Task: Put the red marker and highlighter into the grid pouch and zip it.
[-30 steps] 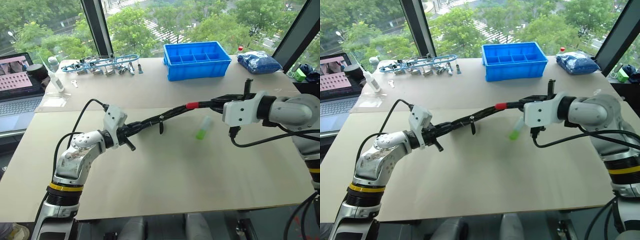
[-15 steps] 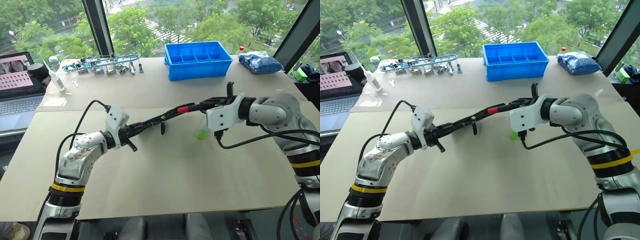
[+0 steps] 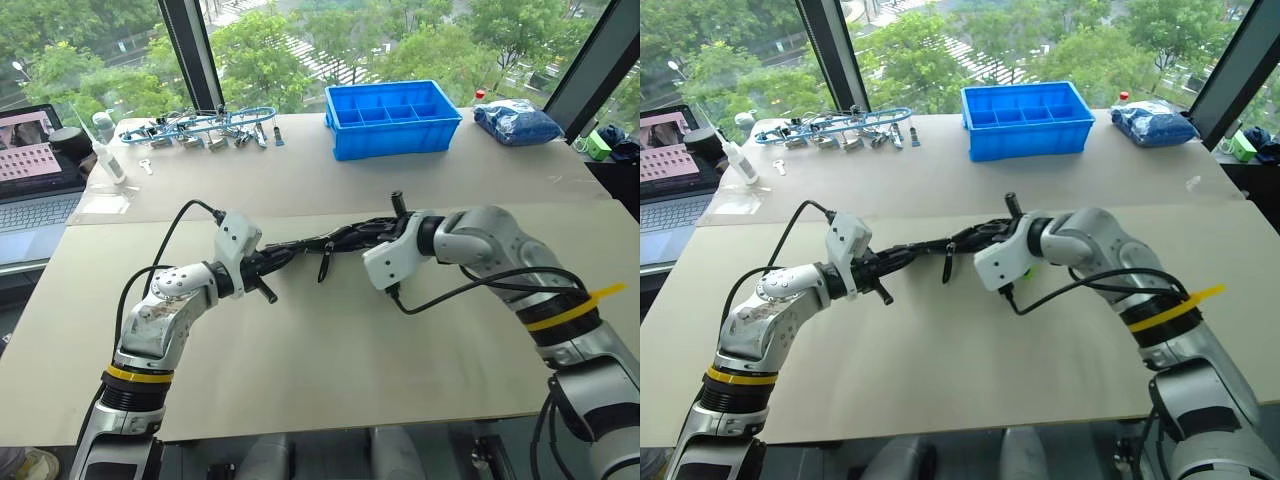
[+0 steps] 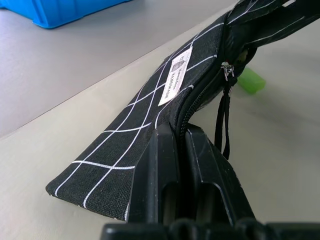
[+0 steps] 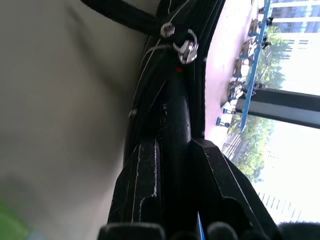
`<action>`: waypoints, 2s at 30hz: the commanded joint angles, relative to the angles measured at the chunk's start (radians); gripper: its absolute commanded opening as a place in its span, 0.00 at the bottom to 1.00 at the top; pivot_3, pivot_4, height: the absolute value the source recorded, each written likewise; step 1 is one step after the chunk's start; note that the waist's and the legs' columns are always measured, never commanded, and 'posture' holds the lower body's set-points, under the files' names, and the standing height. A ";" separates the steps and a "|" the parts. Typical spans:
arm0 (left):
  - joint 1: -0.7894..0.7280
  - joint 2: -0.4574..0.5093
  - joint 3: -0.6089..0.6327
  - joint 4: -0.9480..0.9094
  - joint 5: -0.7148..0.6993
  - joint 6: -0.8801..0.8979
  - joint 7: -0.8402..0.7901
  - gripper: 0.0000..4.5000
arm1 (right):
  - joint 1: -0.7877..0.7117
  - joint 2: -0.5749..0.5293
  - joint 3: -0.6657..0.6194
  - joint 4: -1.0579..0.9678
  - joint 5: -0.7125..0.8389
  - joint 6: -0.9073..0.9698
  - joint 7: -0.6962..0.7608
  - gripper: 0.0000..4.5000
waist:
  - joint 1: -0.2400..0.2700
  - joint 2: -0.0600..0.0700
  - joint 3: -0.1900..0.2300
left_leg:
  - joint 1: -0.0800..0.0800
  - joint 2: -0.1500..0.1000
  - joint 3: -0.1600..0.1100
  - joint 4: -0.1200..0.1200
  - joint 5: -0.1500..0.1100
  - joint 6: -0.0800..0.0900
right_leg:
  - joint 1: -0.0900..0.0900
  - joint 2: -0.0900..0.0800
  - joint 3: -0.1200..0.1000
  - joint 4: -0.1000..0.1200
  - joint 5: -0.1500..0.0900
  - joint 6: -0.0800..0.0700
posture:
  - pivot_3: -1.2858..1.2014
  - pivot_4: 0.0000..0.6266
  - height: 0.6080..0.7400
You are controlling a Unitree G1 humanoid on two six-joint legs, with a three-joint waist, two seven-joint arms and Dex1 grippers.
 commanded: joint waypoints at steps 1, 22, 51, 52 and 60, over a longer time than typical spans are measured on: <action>-0.024 -0.001 0.011 -0.025 -0.010 -0.016 -0.004 0.00 | -0.041 0.054 0.020 0.038 -0.034 -0.026 -0.061 0.12 | 0.000 0.000 0.000 | 0.000 0.000 0.000 0.000 0.000 0.000 | 0.000 0.000 0.000 0.000 0.000 0.000 | 0.52 0.24 1.00; 0.007 -0.003 0.037 -0.056 -0.012 -0.004 0.017 0.00 | -0.078 -0.040 -0.323 0.129 0.471 0.263 0.161 0.68 | 0.004 0.000 0.000 | -0.002 0.000 0.000 0.000 0.000 0.000 | -0.002 0.000 0.000 0.000 0.000 0.000 | 0.52 0.24 1.00; 0.001 -0.042 0.053 -0.014 0.019 -0.017 0.107 0.00 | 0.238 0.388 -0.576 -0.415 0.660 1.738 -0.484 0.68 | 0.021 0.001 0.000 | -0.004 -0.001 0.000 0.002 0.000 0.000 | -0.005 -0.001 0.001 0.005 0.001 -0.001 | 0.52 0.24 1.00; 0.002 -0.043 0.054 -0.014 0.019 -0.017 0.109 0.00 | 0.234 0.403 -0.569 -0.409 0.661 1.734 -0.499 0.68 | 0.020 0.001 0.000 | -0.004 -0.001 0.000 0.002 0.000 0.000 | -0.005 -0.001 0.001 0.005 0.001 -0.001 | 0.52 0.24 1.00; 0.000 -0.058 0.052 -0.009 0.021 -0.024 0.125 0.00 | 0.190 0.461 -0.505 -0.306 0.659 1.645 -0.553 0.68 | 0.001 0.001 0.000 | -0.004 -0.001 0.000 0.002 0.000 0.000 | -0.005 -0.001 0.001 0.005 0.001 -0.001 | 0.52 0.24 1.00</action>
